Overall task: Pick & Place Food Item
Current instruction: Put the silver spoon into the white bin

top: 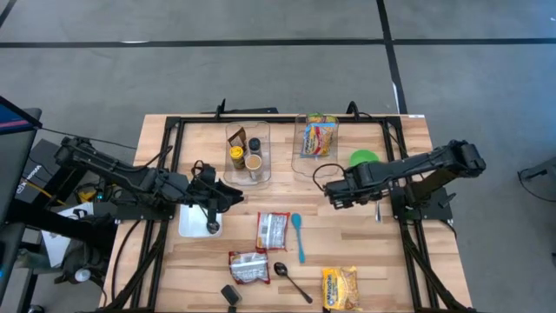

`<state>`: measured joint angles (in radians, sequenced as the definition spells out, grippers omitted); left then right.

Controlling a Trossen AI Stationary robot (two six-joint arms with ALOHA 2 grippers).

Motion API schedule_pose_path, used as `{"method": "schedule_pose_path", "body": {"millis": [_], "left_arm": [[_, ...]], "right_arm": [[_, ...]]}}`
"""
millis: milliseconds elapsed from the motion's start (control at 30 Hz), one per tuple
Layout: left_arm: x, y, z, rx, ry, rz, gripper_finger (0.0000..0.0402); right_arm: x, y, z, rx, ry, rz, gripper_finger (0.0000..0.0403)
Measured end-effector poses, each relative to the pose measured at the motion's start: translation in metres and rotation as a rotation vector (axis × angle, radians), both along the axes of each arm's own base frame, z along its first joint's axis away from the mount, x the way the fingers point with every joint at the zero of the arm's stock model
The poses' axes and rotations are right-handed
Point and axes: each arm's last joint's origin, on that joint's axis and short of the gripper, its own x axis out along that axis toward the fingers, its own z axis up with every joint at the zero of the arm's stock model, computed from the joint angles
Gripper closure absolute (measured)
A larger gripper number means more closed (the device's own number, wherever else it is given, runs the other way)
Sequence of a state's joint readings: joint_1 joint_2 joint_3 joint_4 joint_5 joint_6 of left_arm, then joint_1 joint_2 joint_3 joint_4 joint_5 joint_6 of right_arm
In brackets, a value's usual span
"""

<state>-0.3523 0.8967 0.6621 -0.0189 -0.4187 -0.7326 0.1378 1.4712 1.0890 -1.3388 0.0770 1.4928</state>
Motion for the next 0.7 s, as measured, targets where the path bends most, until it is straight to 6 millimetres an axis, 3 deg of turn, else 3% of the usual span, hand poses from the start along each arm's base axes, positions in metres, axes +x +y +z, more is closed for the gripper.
{"method": "schedule_pose_path", "body": {"millis": [533,700], "left_arm": [[0.002,-0.001,0.010,-0.034,-0.098,0.000,0.0284],[0.002,-0.001,0.011,-0.040,-0.115,-0.001,0.0284]], "right_arm": [[-0.042,-0.039,-0.009,0.026,-0.005,-0.009,0.0381],[-0.053,-0.049,-0.021,0.034,0.042,-0.011,0.0394]]}}
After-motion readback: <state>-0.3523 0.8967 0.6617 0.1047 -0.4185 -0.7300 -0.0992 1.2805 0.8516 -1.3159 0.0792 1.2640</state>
